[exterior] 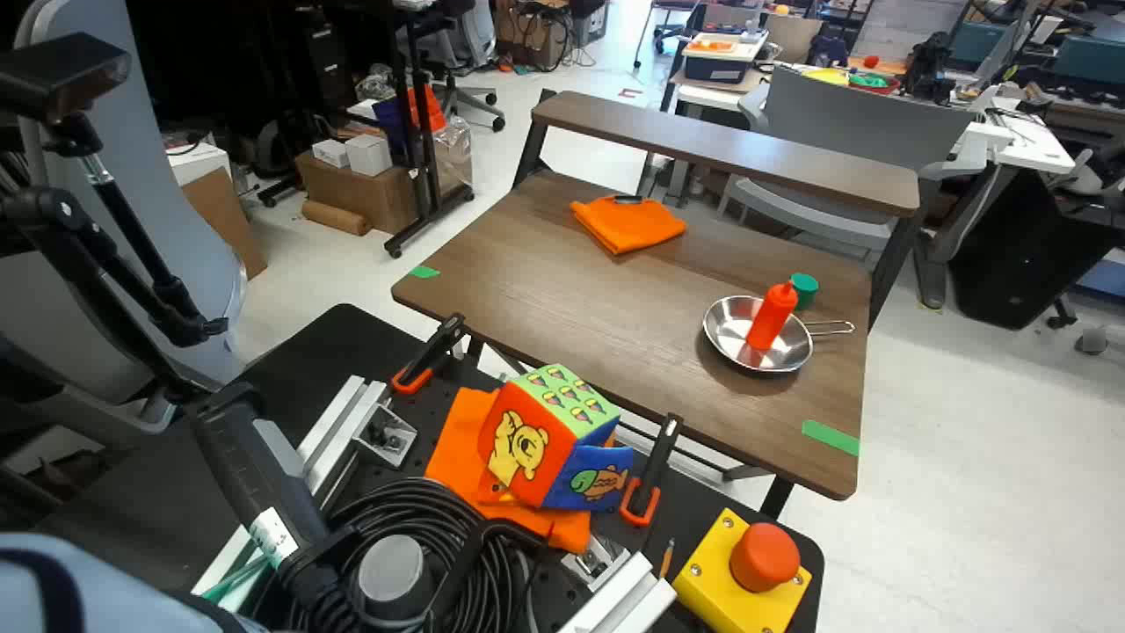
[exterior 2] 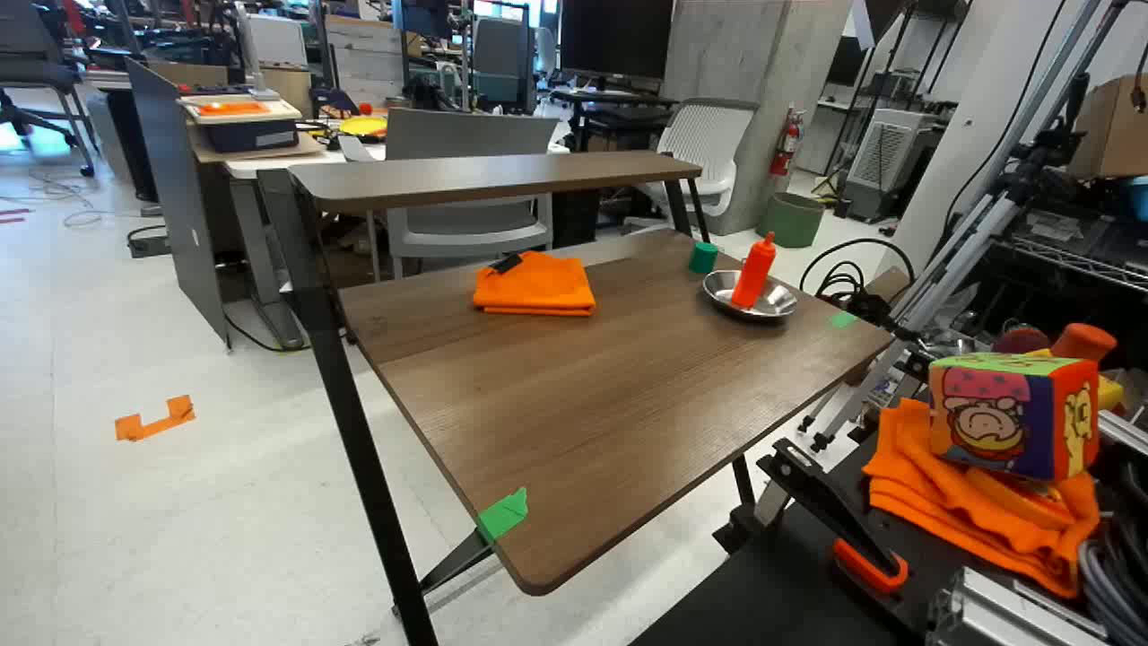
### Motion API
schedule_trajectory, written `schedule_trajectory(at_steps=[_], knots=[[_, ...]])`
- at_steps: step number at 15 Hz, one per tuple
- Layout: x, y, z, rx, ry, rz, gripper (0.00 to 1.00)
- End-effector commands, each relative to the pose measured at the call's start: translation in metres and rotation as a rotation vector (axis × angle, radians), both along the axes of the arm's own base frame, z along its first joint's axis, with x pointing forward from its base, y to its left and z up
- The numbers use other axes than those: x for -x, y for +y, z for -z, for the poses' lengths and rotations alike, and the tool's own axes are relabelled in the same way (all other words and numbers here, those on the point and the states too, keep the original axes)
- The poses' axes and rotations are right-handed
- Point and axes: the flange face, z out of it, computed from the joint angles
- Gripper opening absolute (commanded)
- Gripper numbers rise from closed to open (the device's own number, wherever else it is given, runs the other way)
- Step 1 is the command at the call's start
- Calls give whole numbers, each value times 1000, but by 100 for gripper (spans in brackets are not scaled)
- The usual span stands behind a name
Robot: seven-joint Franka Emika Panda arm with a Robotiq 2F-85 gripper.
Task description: Remove the red sauce bottle from the silver pan
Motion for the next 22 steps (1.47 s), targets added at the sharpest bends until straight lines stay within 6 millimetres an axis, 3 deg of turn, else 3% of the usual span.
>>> schedule_trajectory(at_steps=[1,11,13,17,22], knots=[[0,0,-1,0,1,0,100],[0,0,-1,0,1,0,100],[-14,-11,1,-4,16,33,100],[-56,-57,0,21,-51,48,100],[-116,-139,22,38,-56,76,100]])
